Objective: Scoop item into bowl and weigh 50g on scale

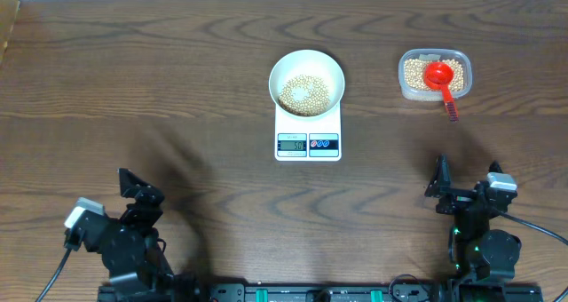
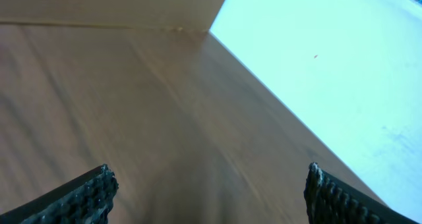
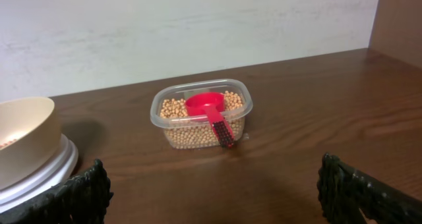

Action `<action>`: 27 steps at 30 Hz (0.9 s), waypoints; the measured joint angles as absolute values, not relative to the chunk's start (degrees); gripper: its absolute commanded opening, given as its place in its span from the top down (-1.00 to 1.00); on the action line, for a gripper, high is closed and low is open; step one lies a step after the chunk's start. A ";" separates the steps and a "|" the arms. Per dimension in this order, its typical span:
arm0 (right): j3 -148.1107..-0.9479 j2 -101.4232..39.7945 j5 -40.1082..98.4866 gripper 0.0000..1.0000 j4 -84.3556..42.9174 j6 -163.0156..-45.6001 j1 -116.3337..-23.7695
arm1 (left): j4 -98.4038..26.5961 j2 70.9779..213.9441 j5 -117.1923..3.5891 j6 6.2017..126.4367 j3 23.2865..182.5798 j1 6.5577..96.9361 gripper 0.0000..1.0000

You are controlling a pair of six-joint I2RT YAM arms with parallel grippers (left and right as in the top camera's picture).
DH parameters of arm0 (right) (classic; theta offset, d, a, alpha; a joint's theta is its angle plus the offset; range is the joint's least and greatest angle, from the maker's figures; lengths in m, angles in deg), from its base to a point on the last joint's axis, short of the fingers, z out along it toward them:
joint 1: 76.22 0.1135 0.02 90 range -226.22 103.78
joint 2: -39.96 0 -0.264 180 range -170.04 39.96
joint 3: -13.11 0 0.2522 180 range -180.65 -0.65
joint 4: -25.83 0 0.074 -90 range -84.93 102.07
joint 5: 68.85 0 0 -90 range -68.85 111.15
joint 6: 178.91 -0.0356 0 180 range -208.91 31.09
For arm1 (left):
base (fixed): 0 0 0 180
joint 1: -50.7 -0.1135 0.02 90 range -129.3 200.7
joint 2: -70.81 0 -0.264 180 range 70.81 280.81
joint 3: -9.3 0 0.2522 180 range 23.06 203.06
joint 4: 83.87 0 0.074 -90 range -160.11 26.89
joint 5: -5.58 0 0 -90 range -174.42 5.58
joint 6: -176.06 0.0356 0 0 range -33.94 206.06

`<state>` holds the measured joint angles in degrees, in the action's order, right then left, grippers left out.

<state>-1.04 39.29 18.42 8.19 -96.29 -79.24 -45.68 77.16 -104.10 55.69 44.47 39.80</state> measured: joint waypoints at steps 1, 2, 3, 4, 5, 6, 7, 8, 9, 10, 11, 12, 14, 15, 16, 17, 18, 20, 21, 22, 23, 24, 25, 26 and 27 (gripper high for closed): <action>-1.04 39.29 18.40 -0.99 8.19 -96.26 -79.24 | -47.19 76.55 -104.10 55.95 43.44 40.09 -0.86; -1.04 39.29 18.40 -0.99 8.19 -96.26 -79.24 | -48.61 75.96 -104.10 56.41 42.48 40.35 -0.86; -1.04 39.29 18.42 -0.99 8.19 -96.26 -79.24 | -50.25 75.41 -104.10 57.08 41.47 40.61 -0.86; -1.04 39.29 18.40 -0.98 8.19 -96.26 -79.24 | -52.07 74.80 -104.08 57.98 40.40 40.85 -0.86; -1.04 39.29 18.40 -0.99 8.19 -96.26 -79.24 | -53.51 74.50 -104.10 58.88 39.72 41.05 -0.86; -1.04 39.29 18.40 -0.99 8.21 -96.26 -79.24 | -55.04 74.17 -104.08 59.71 39.05 41.16 -0.86; -1.04 39.29 18.40 -0.99 8.19 -96.26 -79.24 | -56.29 73.91 -104.08 60.67 38.46 41.20 -0.86; -1.04 39.29 18.40 -0.98 8.19 -96.26 -79.24 | -57.14 73.73 -104.08 61.37 38.04 41.29 -0.86; -1.04 39.29 18.40 -0.98 8.19 -96.29 -79.24 | -58.62 73.54 -104.10 62.55 37.38 41.40 -0.86; -1.04 39.29 18.40 -0.98 8.21 -96.26 -79.24 | -60.00 73.43 -104.06 63.86 36.84 41.46 -0.86; -1.04 39.29 18.40 -0.99 8.19 -96.26 -79.24 | -61.40 73.29 -103.99 65.52 36.36 41.51 -0.86; -1.04 39.29 18.40 -0.99 8.21 -96.26 -79.24 | -63.28 73.14 -103.82 67.55 35.83 41.51 -0.86; -1.04 39.29 18.40 -0.99 8.19 -96.26 -79.24 | -66.19 72.77 -103.16 72.54 35.13 41.51 -0.86; -1.04 39.29 18.40 -0.99 8.19 -96.26 -79.24 | -67.30 72.55 -102.68 75.20 34.91 41.51 -0.86; -1.04 39.29 18.40 -0.99 8.19 -96.26 -79.24 | -68.00 72.38 -101.96 77.94 34.81 41.51 -0.86; -1.04 39.29 18.40 -0.99 8.19 -96.26 -79.24 | -68.90 72.25 -101.17 80.97 34.72 41.51 -0.86; -1.04 39.29 18.40 -0.99 8.19 -96.26 -79.24 | -69.68 72.14 -100.56 83.92 34.72 41.51 -0.86; -1.04 39.29 18.40 -0.99 8.19 -96.26 -79.24 | -70.47 71.96 -98.79 89.30 34.72 41.51 -0.86; -1.04 39.29 18.40 -0.99 8.19 -96.26 -79.24 | -70.51 71.87 -97.02 93.56 34.72 41.51 -0.86; -1.04 39.29 18.40 -0.98 8.19 -96.26 -79.24 | -70.34 71.87 -95.16 97.19 34.72 41.51 -0.86; -1.04 39.29 18.40 -0.99 8.21 -96.26 -79.24 | -70.12 71.87 -93.22 100.80 34.70 41.51 -0.86; -1.04 39.29 18.40 -0.99 8.19 -96.26 -79.24 | -69.88 71.87 -91.49 103.79 34.70 41.51 -0.86; -1.04 39.29 18.40 -0.99 8.19 -96.26 -79.24 | -69.42 71.85 -90.33 105.45 34.70 41.51 -0.86; -1.04 39.29 18.40 -0.99 8.21 -96.29 -79.24 | -68.35 71.81 -88.78 107.31 34.70 41.51 -0.86; -1.04 39.29 18.40 -0.99 8.21 -96.26 -79.24 | -67.13 71.81 -87.62 108.78 34.67 41.51 -0.86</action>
